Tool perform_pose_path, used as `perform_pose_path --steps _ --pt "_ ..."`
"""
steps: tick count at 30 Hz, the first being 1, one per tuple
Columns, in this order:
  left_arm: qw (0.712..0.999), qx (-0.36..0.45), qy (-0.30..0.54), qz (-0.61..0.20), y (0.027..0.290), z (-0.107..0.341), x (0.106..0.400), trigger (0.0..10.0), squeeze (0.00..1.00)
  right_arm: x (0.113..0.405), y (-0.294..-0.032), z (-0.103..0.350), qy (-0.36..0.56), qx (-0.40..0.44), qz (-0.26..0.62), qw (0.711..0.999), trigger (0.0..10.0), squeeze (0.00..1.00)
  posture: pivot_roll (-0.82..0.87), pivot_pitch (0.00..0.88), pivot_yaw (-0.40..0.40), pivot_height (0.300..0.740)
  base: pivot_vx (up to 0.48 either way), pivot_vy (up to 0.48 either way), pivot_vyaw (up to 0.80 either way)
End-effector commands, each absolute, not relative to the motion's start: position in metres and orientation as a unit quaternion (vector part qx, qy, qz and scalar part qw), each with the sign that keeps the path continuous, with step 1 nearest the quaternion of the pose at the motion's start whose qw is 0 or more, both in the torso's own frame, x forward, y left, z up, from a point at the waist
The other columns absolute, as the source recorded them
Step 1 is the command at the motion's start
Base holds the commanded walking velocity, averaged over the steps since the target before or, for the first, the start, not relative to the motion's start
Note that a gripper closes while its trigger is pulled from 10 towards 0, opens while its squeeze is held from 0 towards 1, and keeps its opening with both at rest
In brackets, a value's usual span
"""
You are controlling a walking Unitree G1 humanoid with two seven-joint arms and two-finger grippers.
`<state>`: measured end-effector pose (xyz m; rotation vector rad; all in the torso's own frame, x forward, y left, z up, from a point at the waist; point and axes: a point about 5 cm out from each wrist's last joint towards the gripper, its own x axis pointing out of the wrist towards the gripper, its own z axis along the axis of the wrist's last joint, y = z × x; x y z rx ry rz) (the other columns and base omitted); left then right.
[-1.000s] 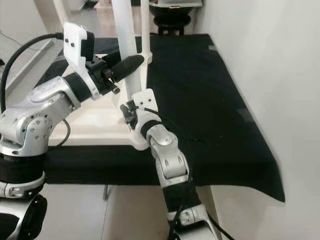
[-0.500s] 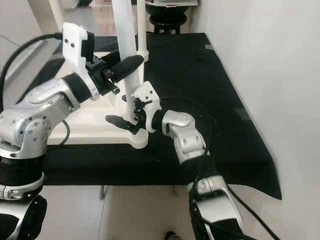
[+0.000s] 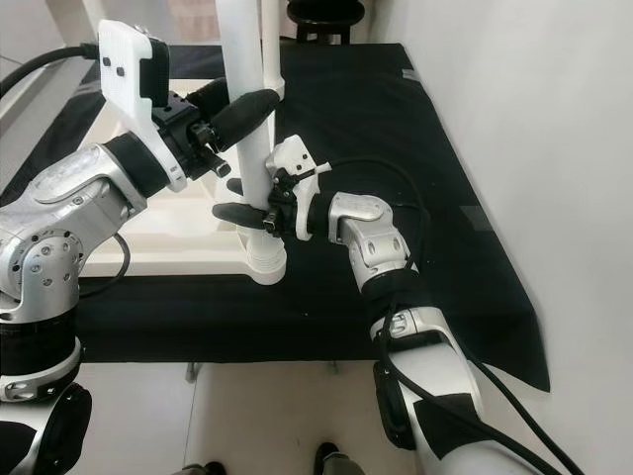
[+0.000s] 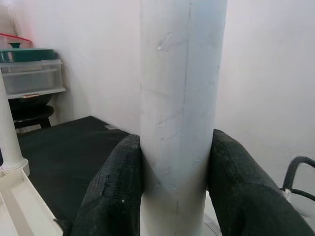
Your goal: Building children table
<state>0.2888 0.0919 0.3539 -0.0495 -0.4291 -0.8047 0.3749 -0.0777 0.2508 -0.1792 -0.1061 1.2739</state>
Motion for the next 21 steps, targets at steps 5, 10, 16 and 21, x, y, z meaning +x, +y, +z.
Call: perform_pose_path --steps 5,10,16,21 --pt "0.907 -0.031 -0.176 -0.381 0.089 0.342 0.295 4.3 0.00 0.368 -0.084 0.230 -0.030 -0.095 0.610 0.786 0.0 0.00 0.04 0.283 -0.032 0.740 0.000 0.000 0.00" --pt "0.909 -0.061 -0.172 -0.375 0.092 0.344 0.297 10.0 1.00 0.350 -0.094 0.210 -0.011 -0.085 0.562 0.822 0.0 0.00 0.02 0.285 -0.029 0.740 0.000 0.000 0.00" --pt "0.914 -0.064 -0.171 -0.361 0.096 0.344 0.301 10.0 0.00 0.337 -0.094 0.184 0.062 -0.048 0.313 0.947 0.0 0.00 0.01 0.273 -0.040 0.740 0.000 0.000 0.00" --pt "0.919 -0.061 -0.166 -0.352 0.098 0.341 0.307 10.0 0.00 0.317 -0.066 0.161 0.097 -0.018 0.166 0.981 0.0 0.00 -0.01 0.251 -0.016 0.740 0.000 0.000 0.00"
